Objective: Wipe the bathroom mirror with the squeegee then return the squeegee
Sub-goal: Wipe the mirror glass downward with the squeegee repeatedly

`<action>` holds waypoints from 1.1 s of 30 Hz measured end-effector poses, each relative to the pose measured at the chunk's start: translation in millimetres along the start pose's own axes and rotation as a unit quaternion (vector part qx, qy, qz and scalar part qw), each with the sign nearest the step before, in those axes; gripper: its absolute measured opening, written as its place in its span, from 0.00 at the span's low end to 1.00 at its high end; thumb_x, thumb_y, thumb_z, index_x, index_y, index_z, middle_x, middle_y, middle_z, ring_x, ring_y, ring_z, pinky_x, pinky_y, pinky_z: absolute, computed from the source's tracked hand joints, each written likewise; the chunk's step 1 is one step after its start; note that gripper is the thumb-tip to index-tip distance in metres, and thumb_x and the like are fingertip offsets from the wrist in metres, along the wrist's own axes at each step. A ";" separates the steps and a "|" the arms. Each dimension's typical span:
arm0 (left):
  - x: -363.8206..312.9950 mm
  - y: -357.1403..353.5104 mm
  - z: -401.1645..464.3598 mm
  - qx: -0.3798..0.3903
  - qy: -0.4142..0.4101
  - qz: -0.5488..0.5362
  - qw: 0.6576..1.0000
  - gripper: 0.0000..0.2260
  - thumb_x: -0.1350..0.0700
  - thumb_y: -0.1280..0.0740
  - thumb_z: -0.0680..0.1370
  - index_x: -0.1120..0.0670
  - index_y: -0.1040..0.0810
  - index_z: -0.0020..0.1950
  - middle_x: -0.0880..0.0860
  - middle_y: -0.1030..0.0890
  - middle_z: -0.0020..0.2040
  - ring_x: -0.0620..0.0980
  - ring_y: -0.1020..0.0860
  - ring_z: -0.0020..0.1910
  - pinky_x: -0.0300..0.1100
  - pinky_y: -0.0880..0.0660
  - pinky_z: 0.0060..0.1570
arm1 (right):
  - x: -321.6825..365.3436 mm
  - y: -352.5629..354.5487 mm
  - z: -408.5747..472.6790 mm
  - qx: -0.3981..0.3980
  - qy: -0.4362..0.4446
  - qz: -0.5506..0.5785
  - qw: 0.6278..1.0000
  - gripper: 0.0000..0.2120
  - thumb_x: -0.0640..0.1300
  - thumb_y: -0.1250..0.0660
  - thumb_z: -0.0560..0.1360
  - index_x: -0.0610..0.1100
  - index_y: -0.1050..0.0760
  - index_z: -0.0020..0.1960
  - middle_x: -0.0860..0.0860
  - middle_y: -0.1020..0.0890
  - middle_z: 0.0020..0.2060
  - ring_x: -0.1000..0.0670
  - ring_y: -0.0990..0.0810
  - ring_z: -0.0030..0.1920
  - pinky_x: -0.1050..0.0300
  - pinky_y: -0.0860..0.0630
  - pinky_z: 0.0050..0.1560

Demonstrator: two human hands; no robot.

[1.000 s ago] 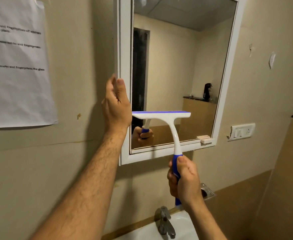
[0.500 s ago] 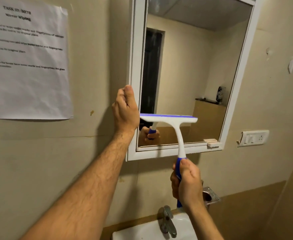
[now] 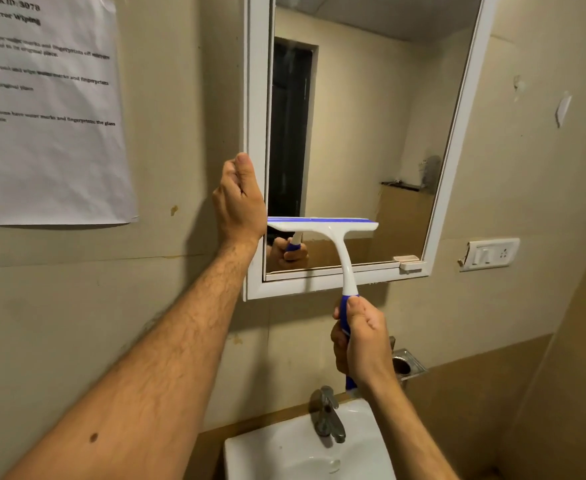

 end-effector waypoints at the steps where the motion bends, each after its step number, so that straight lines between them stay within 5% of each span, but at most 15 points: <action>1: -0.6 -0.3 -0.2 0.002 -0.001 -0.006 1.000 0.14 0.50 0.49 0.85 0.49 0.25 0.51 0.35 0.34 0.36 0.19 0.32 0.35 0.23 0.35 0.37 | -6.4 0.0 -2.5 0.001 -0.004 0.000 1.000 0.17 0.48 0.48 0.83 0.40 0.30 0.42 0.46 0.35 0.26 0.52 0.39 0.23 0.61 0.41 0.25; 7: -0.5 -0.6 1.2 -0.005 -0.019 -0.010 1.000 0.16 0.52 0.48 0.85 0.58 0.24 0.54 0.37 0.33 0.36 0.20 0.31 0.34 0.20 0.37 0.35 | -34.4 10.5 -16.4 0.014 -0.017 -0.027 0.999 0.18 0.46 0.47 0.83 0.38 0.30 0.40 0.45 0.35 0.26 0.53 0.39 0.22 0.60 0.42 0.23; 13: -2.6 -0.6 -1.2 0.000 -0.021 -0.006 1.000 0.13 0.52 0.49 0.85 0.52 0.25 0.53 0.36 0.35 0.36 0.19 0.32 0.35 0.17 0.36 0.35 | -19.0 23.3 -10.6 0.030 -0.007 -0.091 0.995 0.18 0.47 0.46 0.83 0.38 0.30 0.40 0.44 0.35 0.26 0.54 0.40 0.21 0.61 0.42 0.23; 16: -4.8 0.8 -1.9 0.000 -0.012 -0.007 1.000 0.13 0.52 0.49 0.85 0.45 0.30 0.45 0.36 0.36 0.35 0.19 0.32 0.34 0.19 0.36 0.36 | -23.1 21.3 -16.5 0.029 -0.014 -0.098 0.995 0.18 0.46 0.47 0.83 0.38 0.30 0.39 0.48 0.35 0.24 0.56 0.39 0.20 0.64 0.41 0.22; 19: -4.0 1.0 -0.9 -0.002 -0.014 0.003 1.000 0.13 0.51 0.50 0.85 0.48 0.28 0.47 0.37 0.34 0.35 0.21 0.31 0.34 0.23 0.35 0.35 | -30.7 21.8 -22.5 0.028 -0.030 -0.097 0.994 0.17 0.45 0.47 0.83 0.39 0.31 0.39 0.49 0.36 0.24 0.56 0.40 0.20 0.64 0.42 0.21; 22: -1.6 0.7 1.0 0.006 -0.020 0.006 1.000 0.16 0.51 0.50 0.85 0.56 0.25 0.53 0.42 0.28 0.36 0.27 0.29 0.36 0.21 0.36 0.35 | -32.4 25.2 -24.0 0.032 -0.042 -0.103 0.993 0.17 0.46 0.46 0.83 0.39 0.31 0.39 0.48 0.36 0.25 0.55 0.40 0.21 0.63 0.42 0.21; 24: -1.1 -0.7 1.0 0.022 -0.034 0.008 0.999 0.18 0.52 0.50 0.85 0.62 0.25 0.59 0.54 0.20 0.45 0.37 0.28 0.41 0.26 0.37 0.39 | -30.0 30.0 -22.2 0.034 -0.043 -0.114 0.992 0.17 0.47 0.46 0.83 0.39 0.30 0.40 0.48 0.36 0.25 0.55 0.40 0.21 0.63 0.42 0.22; 27: -1.3 1.3 0.9 0.021 -0.042 0.008 0.999 0.18 0.53 0.49 0.86 0.64 0.26 0.59 0.64 0.20 0.51 0.48 0.30 0.48 0.30 0.40 0.41 | -25.0 43.5 -17.2 0.030 -0.043 -0.147 0.988 0.18 0.48 0.45 0.83 0.39 0.29 0.40 0.48 0.34 0.25 0.55 0.38 0.22 0.61 0.39 0.23; 30: -0.6 -1.7 0.9 0.032 -0.036 0.004 0.999 0.18 0.53 0.50 0.86 0.65 0.26 0.59 0.46 0.24 0.39 0.29 0.27 0.40 0.22 0.37 0.36 | -18.0 58.7 -10.6 0.006 -0.025 -0.161 0.987 0.19 0.49 0.44 0.82 0.38 0.28 0.40 0.48 0.32 0.26 0.55 0.36 0.23 0.61 0.38 0.24; 33: -0.6 -3.7 -1.6 0.044 -0.024 0.004 0.999 0.19 0.53 0.50 0.86 0.64 0.27 0.62 0.36 0.34 0.39 0.17 0.33 0.37 0.14 0.39 0.36 | -15.7 64.5 -5.1 -0.022 -0.015 -0.097 0.995 0.19 0.50 0.45 0.82 0.37 0.27 0.41 0.47 0.32 0.27 0.53 0.36 0.24 0.59 0.38 0.25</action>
Point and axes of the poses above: each hand's wrist, its own z-axis towards the middle knuckle, its own y-axis out of the back of the hand, x = y × z, the point moved 6 cm from there along z, towards the middle knuckle
